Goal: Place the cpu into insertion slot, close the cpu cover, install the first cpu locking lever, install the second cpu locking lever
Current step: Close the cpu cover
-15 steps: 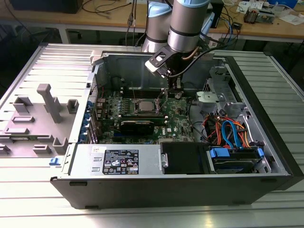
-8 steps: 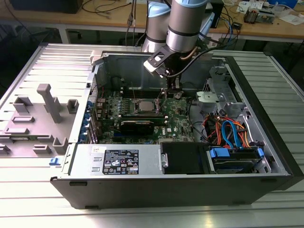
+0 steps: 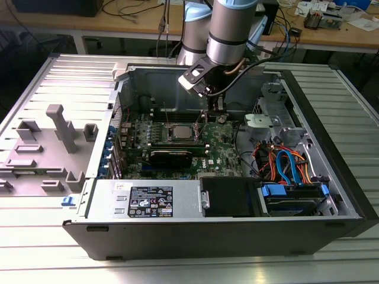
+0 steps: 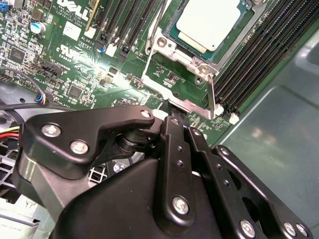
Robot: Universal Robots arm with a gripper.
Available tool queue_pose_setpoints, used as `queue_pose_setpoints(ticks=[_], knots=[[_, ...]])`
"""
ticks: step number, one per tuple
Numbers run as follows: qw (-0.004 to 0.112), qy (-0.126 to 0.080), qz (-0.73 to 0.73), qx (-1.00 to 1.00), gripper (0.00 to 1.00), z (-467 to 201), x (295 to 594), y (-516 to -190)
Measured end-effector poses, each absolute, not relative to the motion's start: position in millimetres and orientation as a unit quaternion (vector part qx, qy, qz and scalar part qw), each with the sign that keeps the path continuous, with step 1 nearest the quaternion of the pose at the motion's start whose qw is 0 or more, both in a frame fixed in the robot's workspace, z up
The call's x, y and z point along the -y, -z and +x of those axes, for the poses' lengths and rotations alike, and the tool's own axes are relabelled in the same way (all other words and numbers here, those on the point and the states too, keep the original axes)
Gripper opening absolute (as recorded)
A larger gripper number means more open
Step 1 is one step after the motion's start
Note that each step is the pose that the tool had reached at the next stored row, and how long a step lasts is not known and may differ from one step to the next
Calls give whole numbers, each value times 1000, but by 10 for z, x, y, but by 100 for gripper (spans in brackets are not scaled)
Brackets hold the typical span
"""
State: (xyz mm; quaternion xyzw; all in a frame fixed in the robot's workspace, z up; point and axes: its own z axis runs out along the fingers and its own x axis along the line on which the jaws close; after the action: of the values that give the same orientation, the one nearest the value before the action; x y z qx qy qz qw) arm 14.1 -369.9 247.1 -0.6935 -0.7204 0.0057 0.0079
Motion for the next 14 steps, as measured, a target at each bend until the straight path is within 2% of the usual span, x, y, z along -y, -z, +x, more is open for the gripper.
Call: queue_pose_setpoints(ticks=[14], knots=[[8, -6, -693, 720, 11, 108, 3699, -2471]])
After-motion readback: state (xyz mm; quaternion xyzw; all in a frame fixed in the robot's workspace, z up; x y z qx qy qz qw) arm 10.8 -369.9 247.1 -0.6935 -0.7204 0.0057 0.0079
